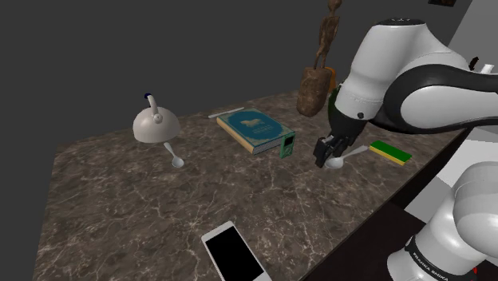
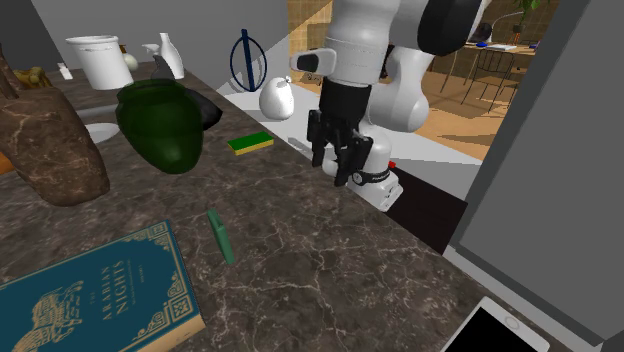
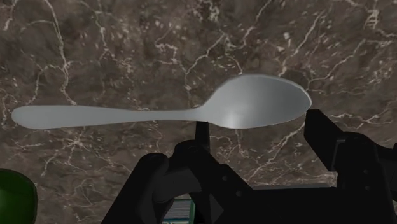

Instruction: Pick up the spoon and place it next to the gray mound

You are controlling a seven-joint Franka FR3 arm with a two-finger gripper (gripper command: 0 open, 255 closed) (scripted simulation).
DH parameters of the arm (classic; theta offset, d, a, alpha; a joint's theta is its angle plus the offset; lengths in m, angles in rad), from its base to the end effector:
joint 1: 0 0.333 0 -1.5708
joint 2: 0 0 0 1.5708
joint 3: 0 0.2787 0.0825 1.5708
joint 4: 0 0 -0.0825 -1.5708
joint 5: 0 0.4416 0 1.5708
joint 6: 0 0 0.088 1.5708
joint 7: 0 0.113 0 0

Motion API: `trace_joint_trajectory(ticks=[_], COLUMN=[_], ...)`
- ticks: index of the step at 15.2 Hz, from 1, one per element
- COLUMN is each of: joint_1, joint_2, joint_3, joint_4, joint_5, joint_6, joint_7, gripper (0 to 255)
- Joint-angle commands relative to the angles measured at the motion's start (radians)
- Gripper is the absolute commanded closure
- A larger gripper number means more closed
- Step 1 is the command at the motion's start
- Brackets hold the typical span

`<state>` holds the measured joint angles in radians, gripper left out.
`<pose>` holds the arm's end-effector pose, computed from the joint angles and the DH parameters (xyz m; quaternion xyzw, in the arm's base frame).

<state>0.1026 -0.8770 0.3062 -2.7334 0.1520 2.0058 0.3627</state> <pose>0.3649 0.1455 0.4176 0.9955 -0.0503 0.0769 0.0220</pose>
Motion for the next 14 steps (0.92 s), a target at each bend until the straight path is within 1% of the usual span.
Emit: trace_joint_trajectory(ticks=[1,14], joint_1=[-0.002,-0.019], joint_2=[-0.001,0.0], joint_3=[-0.004,-0.036], joint_4=[0.026,0.199], joint_5=[-0.004,-0.032], joint_6=[-0.027,-0.199], joint_7=[0.0,-0.009], gripper=[255,255])
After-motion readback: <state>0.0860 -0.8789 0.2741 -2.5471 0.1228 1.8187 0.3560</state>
